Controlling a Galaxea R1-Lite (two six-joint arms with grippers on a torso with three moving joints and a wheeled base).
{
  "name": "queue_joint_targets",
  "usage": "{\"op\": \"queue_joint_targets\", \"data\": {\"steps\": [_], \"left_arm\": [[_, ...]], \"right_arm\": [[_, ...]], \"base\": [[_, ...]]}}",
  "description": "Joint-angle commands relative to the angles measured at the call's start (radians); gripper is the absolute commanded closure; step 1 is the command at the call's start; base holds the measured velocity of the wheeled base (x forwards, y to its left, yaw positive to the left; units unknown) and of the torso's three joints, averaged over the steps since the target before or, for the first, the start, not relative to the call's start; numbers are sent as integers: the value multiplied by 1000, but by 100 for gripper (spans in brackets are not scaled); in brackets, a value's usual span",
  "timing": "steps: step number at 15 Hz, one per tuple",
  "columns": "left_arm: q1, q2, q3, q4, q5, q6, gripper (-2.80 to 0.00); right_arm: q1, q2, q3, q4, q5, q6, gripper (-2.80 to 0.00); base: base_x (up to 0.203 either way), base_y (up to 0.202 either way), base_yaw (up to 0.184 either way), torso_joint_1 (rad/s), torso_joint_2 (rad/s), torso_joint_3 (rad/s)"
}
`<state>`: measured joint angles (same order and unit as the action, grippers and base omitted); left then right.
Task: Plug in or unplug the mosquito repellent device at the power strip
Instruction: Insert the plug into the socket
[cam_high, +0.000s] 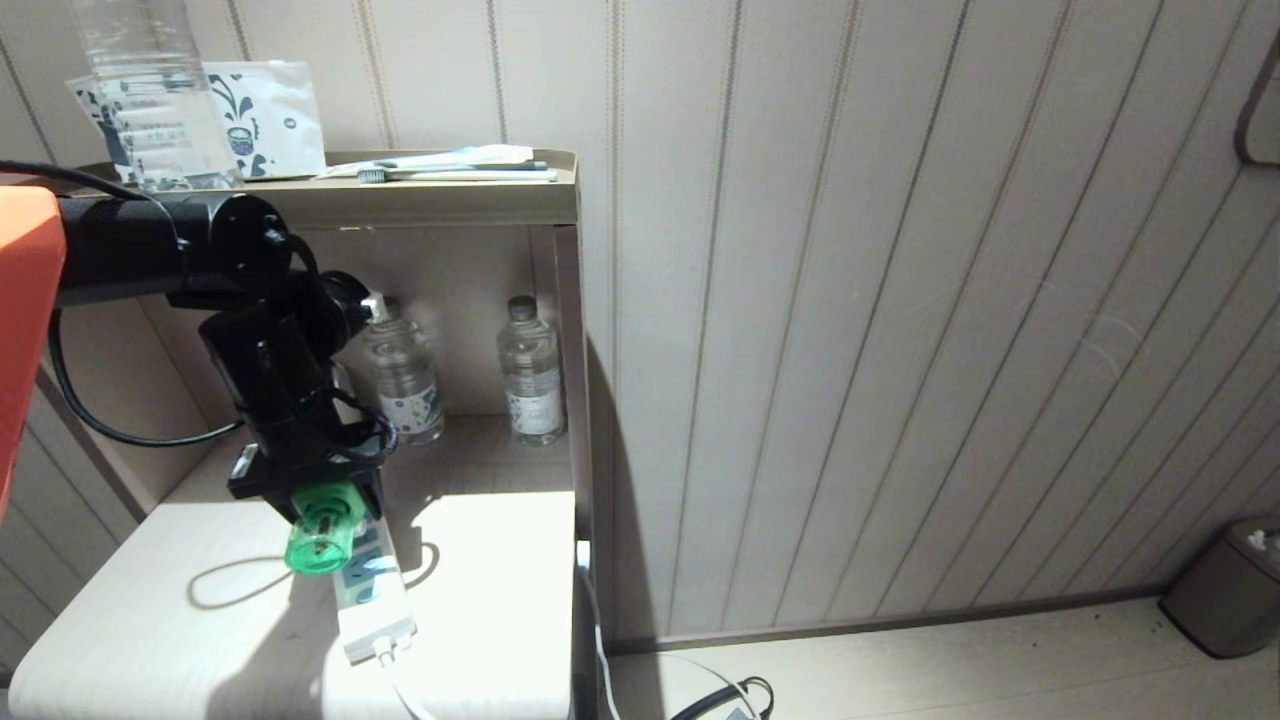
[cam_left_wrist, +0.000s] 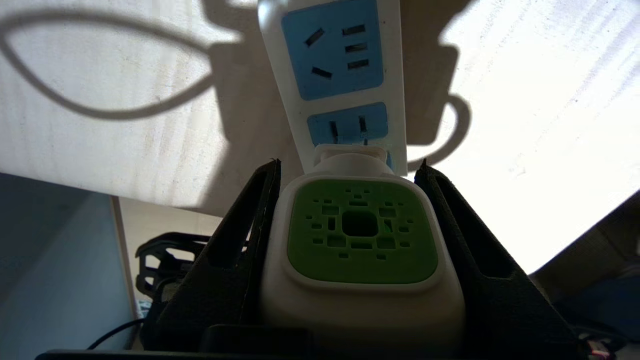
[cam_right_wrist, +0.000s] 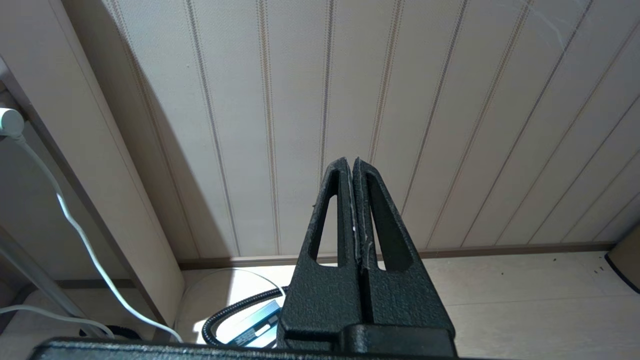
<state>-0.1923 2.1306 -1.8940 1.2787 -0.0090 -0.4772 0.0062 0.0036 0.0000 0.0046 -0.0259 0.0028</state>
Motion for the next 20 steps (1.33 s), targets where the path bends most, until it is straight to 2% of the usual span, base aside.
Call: {"op": "queue_joint_targets", "data": {"steps": [1,6,20], "left_arm": [[-1,-11,0,8,-3,-15,0],[-7,2,0,5,3,-106,0],[4,22,0,-5,37,-97,0]], "right_arm": [[0,-1,0,0,0,0,0],[0,-1,0,0,0,0,0],[0,-1,0,0,0,0,0]], "base": [[0,0,0,0,0,0],[0,0,0,0,0,0],[0,0,0,0,0,0]]}}
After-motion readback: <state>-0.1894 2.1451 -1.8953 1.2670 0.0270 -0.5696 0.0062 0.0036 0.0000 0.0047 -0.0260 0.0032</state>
